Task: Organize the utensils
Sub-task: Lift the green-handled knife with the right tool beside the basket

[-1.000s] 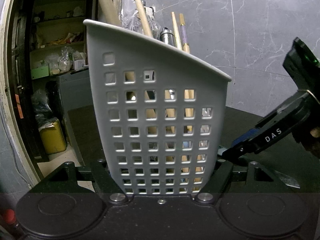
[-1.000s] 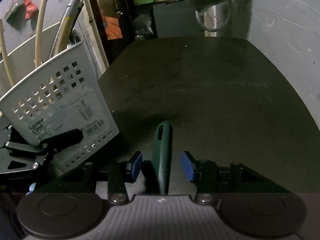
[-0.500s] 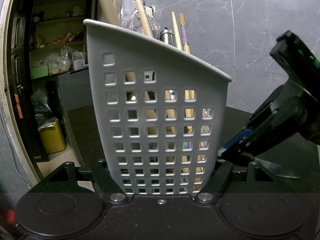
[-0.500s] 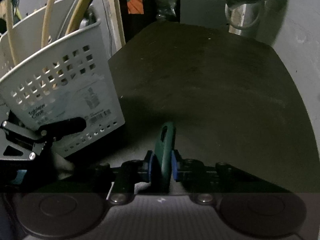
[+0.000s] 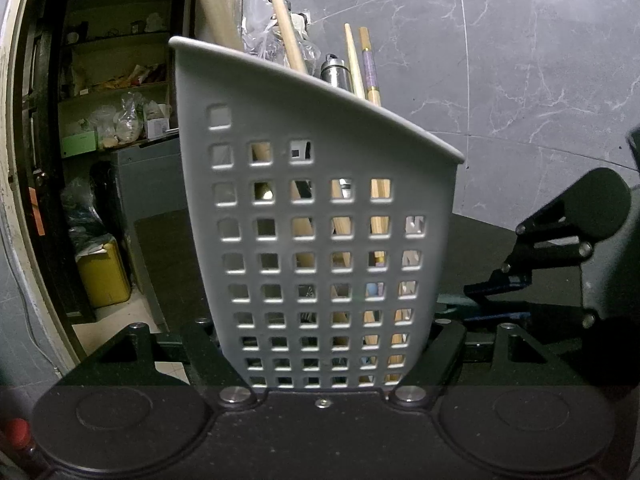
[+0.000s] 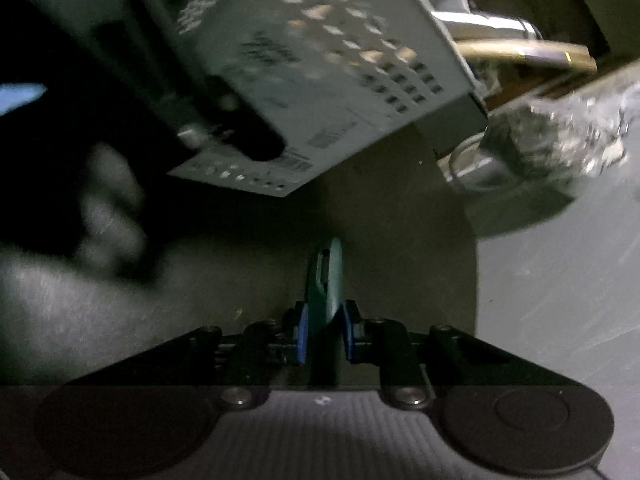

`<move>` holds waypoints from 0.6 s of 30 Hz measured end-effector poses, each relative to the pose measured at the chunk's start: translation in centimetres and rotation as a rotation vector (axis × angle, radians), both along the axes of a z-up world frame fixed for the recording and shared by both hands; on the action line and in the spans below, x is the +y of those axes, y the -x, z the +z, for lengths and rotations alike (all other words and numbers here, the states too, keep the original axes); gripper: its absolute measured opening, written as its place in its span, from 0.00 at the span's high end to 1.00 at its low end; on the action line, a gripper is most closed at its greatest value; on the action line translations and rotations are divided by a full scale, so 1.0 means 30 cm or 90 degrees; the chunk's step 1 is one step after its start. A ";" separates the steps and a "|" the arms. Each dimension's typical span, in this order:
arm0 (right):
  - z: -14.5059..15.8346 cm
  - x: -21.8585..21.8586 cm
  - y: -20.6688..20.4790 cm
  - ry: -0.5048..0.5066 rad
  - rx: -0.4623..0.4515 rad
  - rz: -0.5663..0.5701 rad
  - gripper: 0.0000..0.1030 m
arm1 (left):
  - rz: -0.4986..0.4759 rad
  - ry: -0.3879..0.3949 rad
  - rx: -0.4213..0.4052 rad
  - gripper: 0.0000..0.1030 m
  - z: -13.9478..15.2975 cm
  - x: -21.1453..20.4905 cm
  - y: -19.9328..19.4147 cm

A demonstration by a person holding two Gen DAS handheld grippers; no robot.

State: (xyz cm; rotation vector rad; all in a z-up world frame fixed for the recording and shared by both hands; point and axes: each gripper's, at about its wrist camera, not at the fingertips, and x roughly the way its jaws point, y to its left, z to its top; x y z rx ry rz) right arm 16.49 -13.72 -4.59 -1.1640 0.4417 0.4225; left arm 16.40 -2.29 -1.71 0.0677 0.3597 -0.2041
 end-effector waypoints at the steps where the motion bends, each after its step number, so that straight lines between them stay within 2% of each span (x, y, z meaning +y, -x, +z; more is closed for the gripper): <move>1: -0.007 0.002 0.016 0.008 -0.008 0.004 0.82 | 0.000 0.000 0.000 0.27 0.000 0.001 0.000; 6: -0.083 0.033 0.080 0.049 -0.057 0.017 0.82 | -0.002 0.001 0.000 0.27 -0.001 0.001 0.000; 11: -0.081 0.044 0.108 0.036 -0.040 0.010 0.82 | -0.005 0.004 0.001 0.27 -0.008 0.008 -0.005; 16: -0.108 0.055 0.146 0.053 -0.060 0.018 0.84 | -0.008 0.008 0.001 0.27 -0.010 0.019 -0.009; 18: -0.105 0.058 0.126 0.047 -0.050 0.016 0.86 | -0.010 0.009 0.000 0.27 -0.010 0.022 -0.009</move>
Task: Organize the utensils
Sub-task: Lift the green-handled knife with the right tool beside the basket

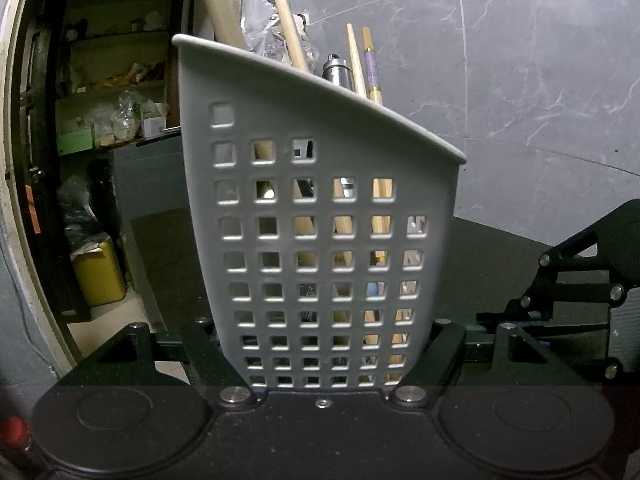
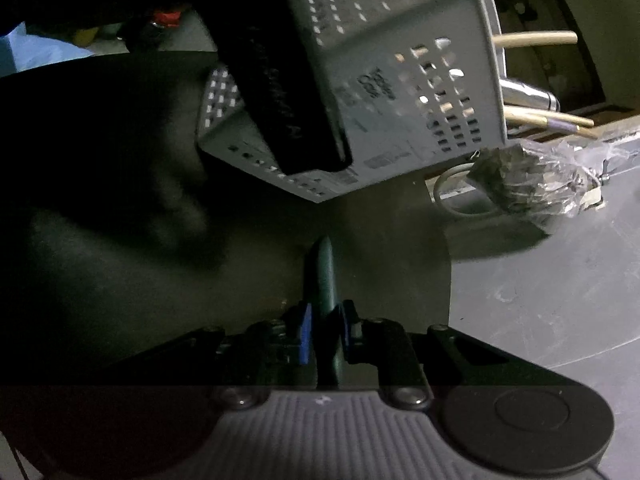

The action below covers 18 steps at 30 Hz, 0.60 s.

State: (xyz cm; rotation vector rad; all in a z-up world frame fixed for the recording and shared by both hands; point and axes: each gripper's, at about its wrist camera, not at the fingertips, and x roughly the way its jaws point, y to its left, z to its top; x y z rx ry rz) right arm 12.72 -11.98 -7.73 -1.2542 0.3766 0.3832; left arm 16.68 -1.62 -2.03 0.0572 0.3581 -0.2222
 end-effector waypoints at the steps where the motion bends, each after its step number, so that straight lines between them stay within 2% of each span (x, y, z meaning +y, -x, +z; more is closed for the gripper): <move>1: 0.001 0.001 0.001 -0.002 0.002 -0.001 0.86 | -0.001 0.000 0.000 0.27 0.000 0.002 0.000; 4: 0.021 -0.001 -0.004 -0.025 0.026 -0.010 0.87 | -0.003 0.001 -0.001 0.27 -0.001 0.006 -0.001; 8: 0.094 -0.029 -0.083 -0.098 0.106 -0.044 0.87 | -0.003 0.004 0.000 0.27 -0.002 0.010 -0.001; 14: 0.210 -0.113 -0.253 -0.261 0.289 -0.118 0.88 | -0.003 0.005 0.000 0.27 -0.004 0.013 -0.001; 18: 0.256 -0.185 -0.361 -0.361 0.376 -0.175 0.88 | -0.003 0.004 0.000 0.27 -0.004 0.013 -0.001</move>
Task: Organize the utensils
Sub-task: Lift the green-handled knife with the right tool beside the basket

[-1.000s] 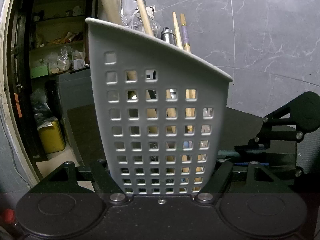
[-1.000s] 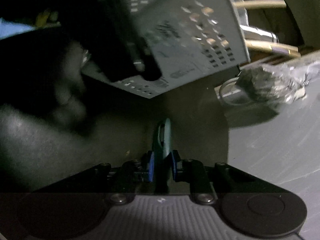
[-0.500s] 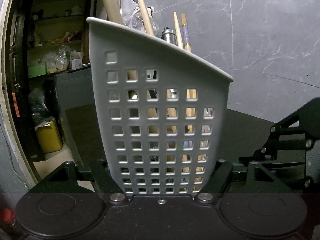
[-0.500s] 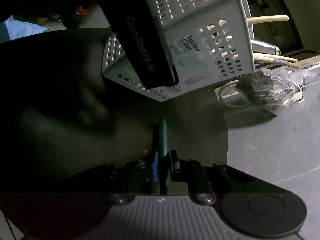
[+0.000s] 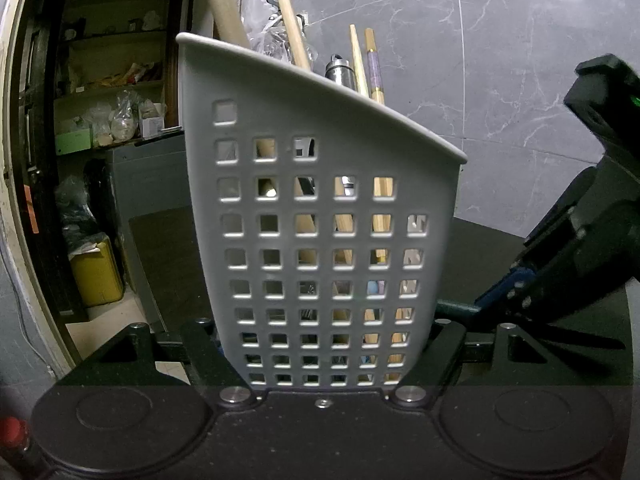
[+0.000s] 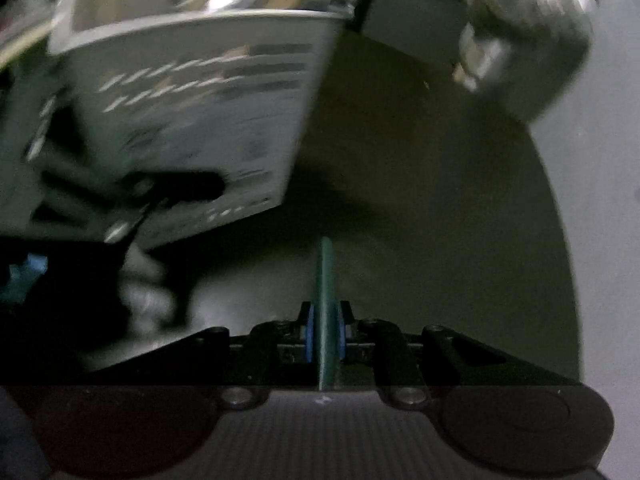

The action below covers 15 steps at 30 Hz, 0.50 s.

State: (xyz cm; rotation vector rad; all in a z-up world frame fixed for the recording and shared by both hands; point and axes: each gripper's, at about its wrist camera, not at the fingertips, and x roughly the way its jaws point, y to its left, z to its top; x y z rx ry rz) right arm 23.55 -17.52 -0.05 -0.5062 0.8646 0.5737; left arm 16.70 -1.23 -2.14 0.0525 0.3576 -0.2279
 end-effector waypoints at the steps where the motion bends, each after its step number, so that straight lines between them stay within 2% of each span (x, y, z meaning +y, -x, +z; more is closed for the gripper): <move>1: 0.005 -0.015 -0.018 -0.017 0.015 -0.009 0.88 | 0.000 0.000 0.000 0.27 0.000 0.000 0.000; 4: 0.009 -0.046 -0.044 -0.047 0.039 -0.021 0.88 | 0.001 0.000 -0.001 0.27 0.001 0.000 0.001; 15: -0.006 -0.058 -0.096 -0.050 0.044 -0.015 0.85 | 0.002 -0.002 -0.001 0.27 0.002 -0.002 0.002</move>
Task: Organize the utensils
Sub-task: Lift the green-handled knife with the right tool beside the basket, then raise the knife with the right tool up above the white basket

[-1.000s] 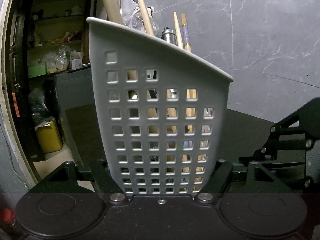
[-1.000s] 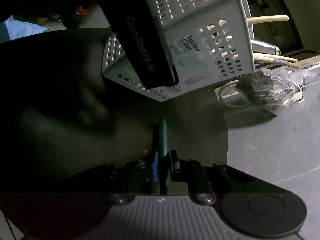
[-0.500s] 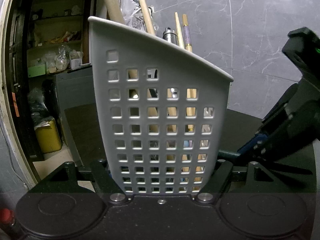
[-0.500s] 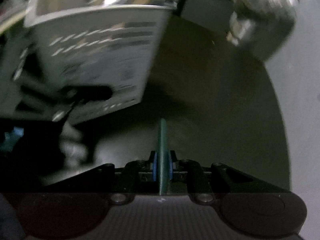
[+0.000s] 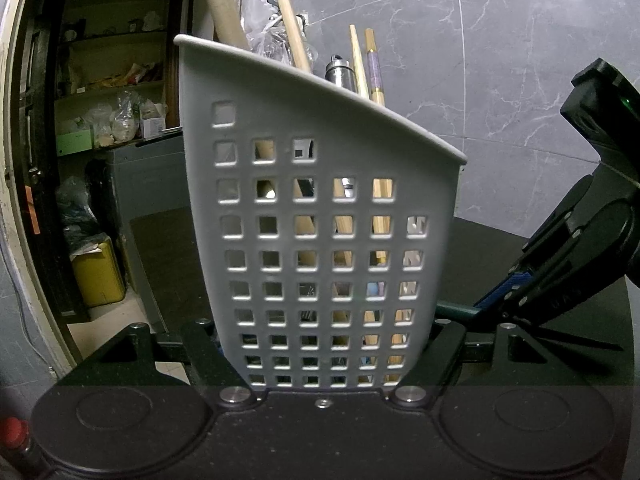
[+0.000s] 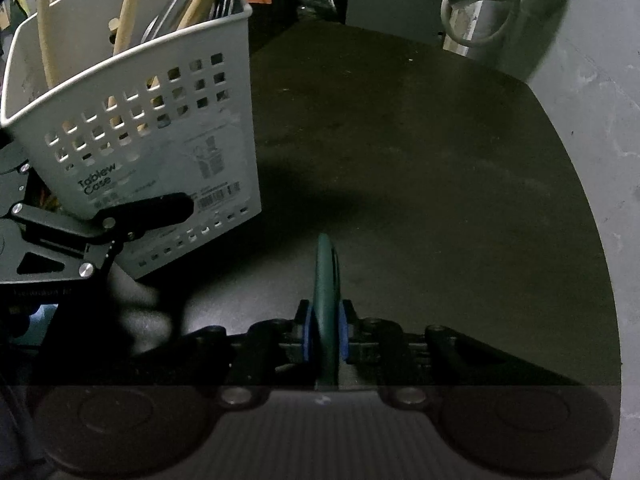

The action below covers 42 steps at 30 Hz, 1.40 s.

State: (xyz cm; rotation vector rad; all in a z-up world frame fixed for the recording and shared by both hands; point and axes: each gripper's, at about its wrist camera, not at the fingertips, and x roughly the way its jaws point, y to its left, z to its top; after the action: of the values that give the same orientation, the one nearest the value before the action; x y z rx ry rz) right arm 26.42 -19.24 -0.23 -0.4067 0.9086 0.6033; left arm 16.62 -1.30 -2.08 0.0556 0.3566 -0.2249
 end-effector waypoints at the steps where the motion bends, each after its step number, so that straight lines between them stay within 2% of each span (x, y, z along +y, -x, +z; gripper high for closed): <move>1: -0.002 -0.002 -0.003 -0.003 0.002 -0.001 0.85 | 0.000 -0.001 0.000 0.27 0.001 -0.001 0.000; 11: 0.008 -0.064 -0.060 -0.067 0.060 -0.038 0.85 | 0.001 -0.003 0.000 0.27 0.001 -0.004 0.001; 24: 0.004 -0.089 -0.077 -0.088 0.049 -0.067 0.87 | 0.001 -0.003 0.000 0.27 0.002 -0.004 0.001; 36: 0.095 -0.158 0.039 -0.184 -0.043 -0.054 0.87 | 0.003 -0.004 0.000 0.27 0.002 -0.006 0.001; 42: 0.131 -0.196 0.117 -0.273 -0.113 -0.052 0.87 | 0.005 -0.009 -0.001 0.27 0.006 -0.015 0.007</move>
State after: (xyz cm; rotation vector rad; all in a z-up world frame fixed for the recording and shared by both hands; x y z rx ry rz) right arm 22.91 -25.11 3.71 -0.0352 0.6014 0.6558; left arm 16.40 -1.76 -1.92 0.0684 0.3563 -0.2153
